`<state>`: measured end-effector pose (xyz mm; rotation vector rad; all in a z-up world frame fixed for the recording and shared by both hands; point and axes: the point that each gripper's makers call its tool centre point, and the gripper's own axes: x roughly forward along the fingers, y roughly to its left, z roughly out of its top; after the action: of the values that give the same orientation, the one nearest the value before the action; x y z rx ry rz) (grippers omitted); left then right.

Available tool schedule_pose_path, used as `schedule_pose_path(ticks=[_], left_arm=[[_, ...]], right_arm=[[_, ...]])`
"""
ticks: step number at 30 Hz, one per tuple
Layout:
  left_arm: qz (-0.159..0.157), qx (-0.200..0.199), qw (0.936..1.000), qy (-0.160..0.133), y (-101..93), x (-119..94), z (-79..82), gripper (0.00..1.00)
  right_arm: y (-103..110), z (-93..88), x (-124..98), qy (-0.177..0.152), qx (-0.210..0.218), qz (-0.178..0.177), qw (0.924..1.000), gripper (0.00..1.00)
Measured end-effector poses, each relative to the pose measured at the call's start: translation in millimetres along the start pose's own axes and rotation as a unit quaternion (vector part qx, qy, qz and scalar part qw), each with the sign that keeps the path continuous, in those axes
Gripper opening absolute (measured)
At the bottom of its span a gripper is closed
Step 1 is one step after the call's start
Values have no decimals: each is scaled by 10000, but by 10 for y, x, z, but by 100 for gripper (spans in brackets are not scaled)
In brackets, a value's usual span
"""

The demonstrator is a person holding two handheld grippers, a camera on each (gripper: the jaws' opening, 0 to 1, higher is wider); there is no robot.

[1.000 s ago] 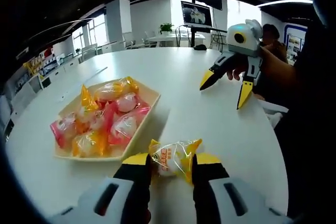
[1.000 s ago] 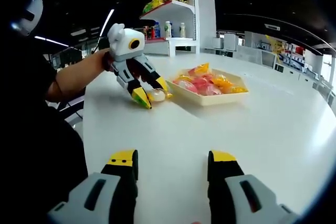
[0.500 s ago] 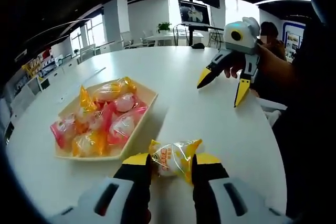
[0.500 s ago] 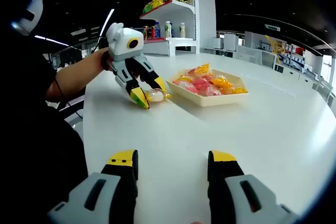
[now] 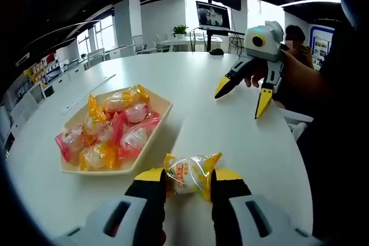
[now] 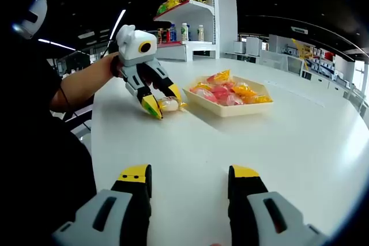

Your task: Pick up the marshmallows scattered on the table and place them into the bowl on the table

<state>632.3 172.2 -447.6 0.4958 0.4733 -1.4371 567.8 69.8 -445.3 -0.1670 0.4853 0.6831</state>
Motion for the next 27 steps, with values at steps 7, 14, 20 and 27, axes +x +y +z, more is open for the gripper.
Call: schedule_pose_path(ticks=[7,14,20,27], left_arm=[[-5,35,10000,-1,-8,-21,3,31],[-66,84,9998,-171,-40,-49,62,31],[-193,136,9994,-265,-104,-51,95,31],[-202,153,9990,-367,-105,-83,139,31]], right_arm=[[-6,8,-2,1,-5,-5,10000,53],[1,16,9,5,-15,21,10000,53],[-3,16,15,15,-20,20,10000,53],[-11,14,25,33,-28,15,10000,53]])
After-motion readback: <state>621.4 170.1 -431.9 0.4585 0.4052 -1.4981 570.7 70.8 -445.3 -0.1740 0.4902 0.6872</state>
